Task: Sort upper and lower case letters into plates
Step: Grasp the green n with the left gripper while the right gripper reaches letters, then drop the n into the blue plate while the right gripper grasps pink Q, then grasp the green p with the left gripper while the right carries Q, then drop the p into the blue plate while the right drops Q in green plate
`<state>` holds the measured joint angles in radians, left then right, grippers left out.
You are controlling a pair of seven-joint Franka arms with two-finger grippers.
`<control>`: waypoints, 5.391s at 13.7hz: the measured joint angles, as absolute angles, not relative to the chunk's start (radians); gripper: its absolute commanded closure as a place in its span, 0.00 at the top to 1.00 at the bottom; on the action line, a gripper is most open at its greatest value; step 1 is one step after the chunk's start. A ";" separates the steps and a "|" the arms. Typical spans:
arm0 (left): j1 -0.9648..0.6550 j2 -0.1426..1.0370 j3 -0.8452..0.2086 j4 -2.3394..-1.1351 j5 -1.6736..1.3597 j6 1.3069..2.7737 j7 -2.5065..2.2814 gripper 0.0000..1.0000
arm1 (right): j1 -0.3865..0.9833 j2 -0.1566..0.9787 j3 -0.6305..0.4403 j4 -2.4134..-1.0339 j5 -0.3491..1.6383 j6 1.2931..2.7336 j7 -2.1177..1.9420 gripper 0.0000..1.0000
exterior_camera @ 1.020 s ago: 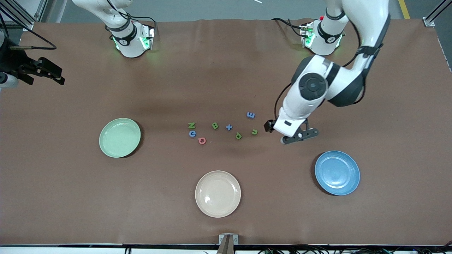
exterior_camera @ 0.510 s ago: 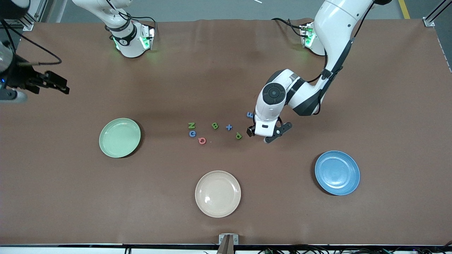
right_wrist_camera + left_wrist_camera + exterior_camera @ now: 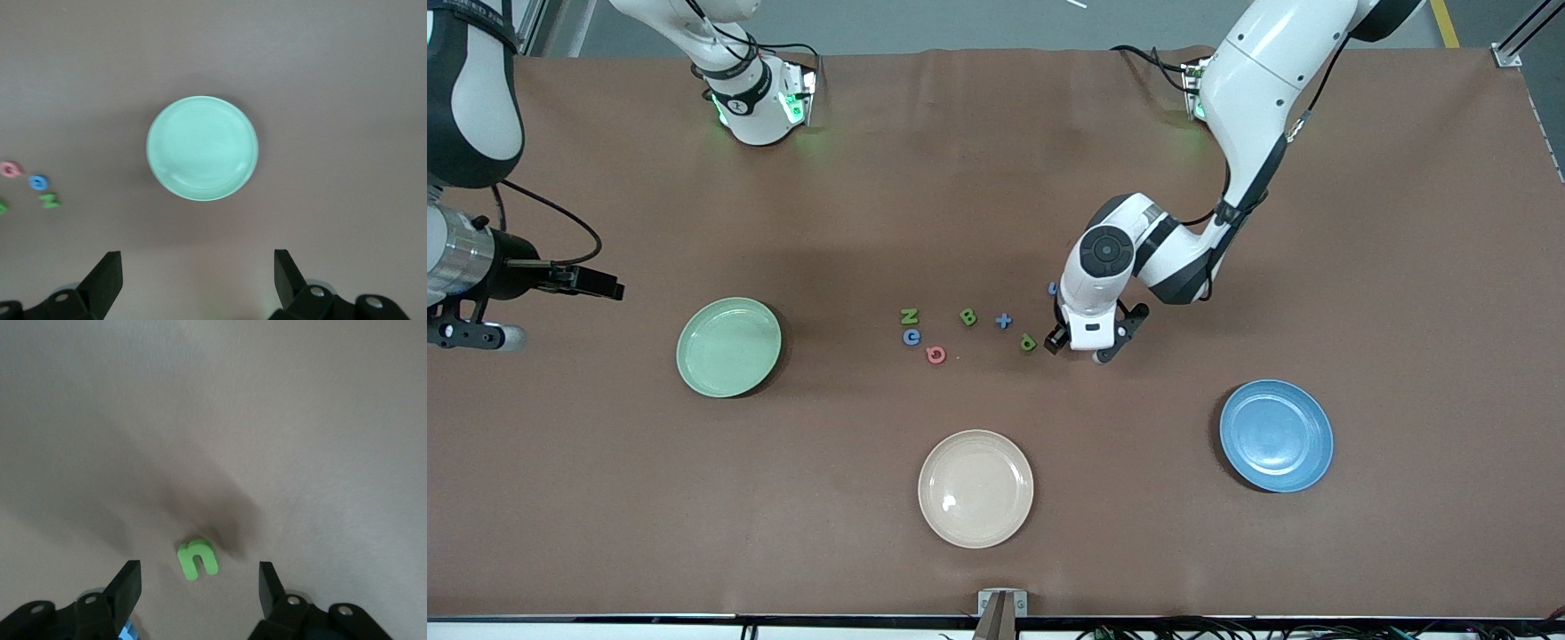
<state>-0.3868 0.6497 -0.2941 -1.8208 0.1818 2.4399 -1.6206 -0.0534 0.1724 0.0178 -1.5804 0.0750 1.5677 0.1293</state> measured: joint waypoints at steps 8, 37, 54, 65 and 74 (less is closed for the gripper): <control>-0.392 0.671 -0.285 -1.811 0.182 2.442 -1.634 0.49 | 0.236 0.318 0.033 -1.674 0.107 1.910 0.610 1.00; 0.147 0.642 -0.215 -1.701 0.238 2.353 -0.654 0.55 | 0.594 0.791 0.028 -1.567 -0.026 2.354 1.429 0.87; -0.184 0.648 -0.336 -1.675 0.238 2.276 -1.209 0.87 | 0.607 0.793 0.026 -1.551 -0.026 2.354 1.488 0.00; -0.434 0.853 -0.331 -1.515 0.238 2.288 -1.619 0.74 | 0.383 0.555 0.006 -1.646 -0.025 2.182 1.059 0.00; -0.457 0.857 -0.326 -1.493 0.238 2.291 -1.646 0.00 | 0.120 0.287 0.005 -2.163 -0.025 2.388 0.601 0.00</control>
